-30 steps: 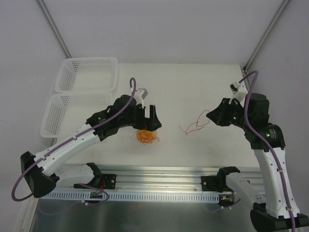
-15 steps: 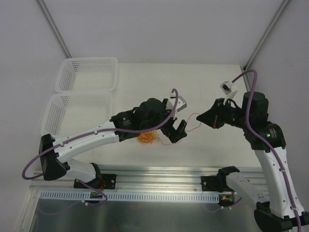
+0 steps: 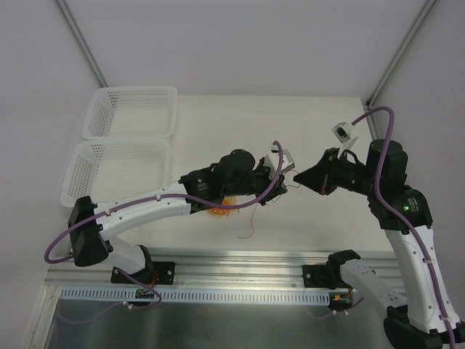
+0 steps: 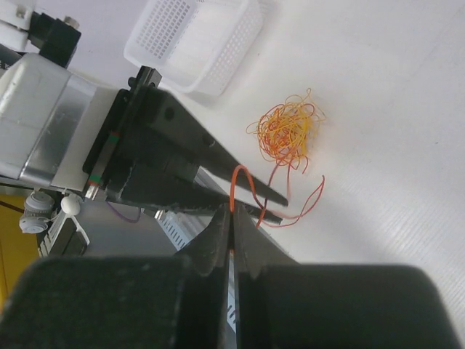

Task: Untangle the cables

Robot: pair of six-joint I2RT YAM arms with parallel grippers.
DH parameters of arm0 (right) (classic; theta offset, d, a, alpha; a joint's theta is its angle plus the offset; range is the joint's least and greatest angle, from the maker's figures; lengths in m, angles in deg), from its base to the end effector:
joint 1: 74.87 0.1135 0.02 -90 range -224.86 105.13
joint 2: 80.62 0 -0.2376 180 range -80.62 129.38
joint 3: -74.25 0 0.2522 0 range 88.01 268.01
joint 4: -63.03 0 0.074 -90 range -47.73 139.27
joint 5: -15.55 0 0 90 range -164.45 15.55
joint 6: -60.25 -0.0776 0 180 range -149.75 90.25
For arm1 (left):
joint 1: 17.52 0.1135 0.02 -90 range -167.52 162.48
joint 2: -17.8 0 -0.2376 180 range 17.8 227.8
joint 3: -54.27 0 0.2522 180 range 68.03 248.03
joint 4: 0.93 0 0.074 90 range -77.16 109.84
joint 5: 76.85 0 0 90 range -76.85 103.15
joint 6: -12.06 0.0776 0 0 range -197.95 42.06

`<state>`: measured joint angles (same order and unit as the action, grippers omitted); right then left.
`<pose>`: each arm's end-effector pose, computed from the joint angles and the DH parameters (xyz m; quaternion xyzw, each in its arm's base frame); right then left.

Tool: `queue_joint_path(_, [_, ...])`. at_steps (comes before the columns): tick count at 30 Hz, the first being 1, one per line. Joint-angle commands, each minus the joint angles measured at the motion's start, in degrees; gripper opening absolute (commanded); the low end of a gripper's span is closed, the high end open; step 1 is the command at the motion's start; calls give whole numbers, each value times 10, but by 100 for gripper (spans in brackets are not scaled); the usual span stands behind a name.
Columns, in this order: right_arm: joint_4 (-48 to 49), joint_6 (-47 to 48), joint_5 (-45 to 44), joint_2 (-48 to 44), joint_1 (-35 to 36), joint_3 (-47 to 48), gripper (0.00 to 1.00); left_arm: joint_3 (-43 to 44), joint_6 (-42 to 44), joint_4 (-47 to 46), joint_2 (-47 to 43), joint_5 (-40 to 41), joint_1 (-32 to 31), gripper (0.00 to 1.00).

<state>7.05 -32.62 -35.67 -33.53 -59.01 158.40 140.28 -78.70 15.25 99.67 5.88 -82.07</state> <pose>0.1663 0.0978 0.3959 -0.2786 0.7408 0.3558 0.4970 0.1568 -0.3524 0.3354 0.4438 0.6376 -0.3802 0.5020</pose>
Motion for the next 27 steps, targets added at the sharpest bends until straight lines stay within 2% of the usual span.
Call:
queue_joint_path(1, [27,-9,2,-10,3,8,1,2,9,-49,-3,-21,-5,10])
queue_joint_path(2, [25,-8,-5,-13,2,5,4,0,9,-51,-7,-20,-6,0])
queue_joint_path(4, [22,-7,-30,-17,3,3,13,0,-11,-55,-15,-10,-5,0])
queue_joint_path(5, [17,-4,-38,-20,3,3,21,0,-14,-57,-18,1,-5,0])
queue_joint_path(6, [15,-1,-53,-24,4,4,39,3,-20,-57,-23,8,-4,0])
queue_joint_path(8, [6,5,-66,-30,3,8,53,7,-28,-58,-28,29,-3,0])
queue_joint_path(9, [1,13,-84,-34,3,15,68,10,-33,-58,-33,37,0,0])
queue_joint_path(10, [-4,18,-95,-38,4,19,75,11,-37,-58,-34,45,2,0])
queue_joint_path(11, [-11,22,-107,-42,4,22,87,15,-50,-58,-36,54,7,0])
queue_joint_path(13, [-17,26,-151,-60,3,29,96,18,-70,-58,-44,70,32,0])
queue_joint_path(14, [-18,41,-167,-68,3,28,100,19,-92,-58,-48,70,45,0])
queue_joint_path(18, [-14,54,-240,-114,3,11,100,25,-141,-58,-78,102,136,0])
queue_joint_path(21, [-14,54,-266,-144,3,-11,100,39,-169,-58,-97,105,182,0])
queue_joint_path(27, [-36,43,-269,-159,3,-46,100,86,-180,-58,-118,133,303,0])
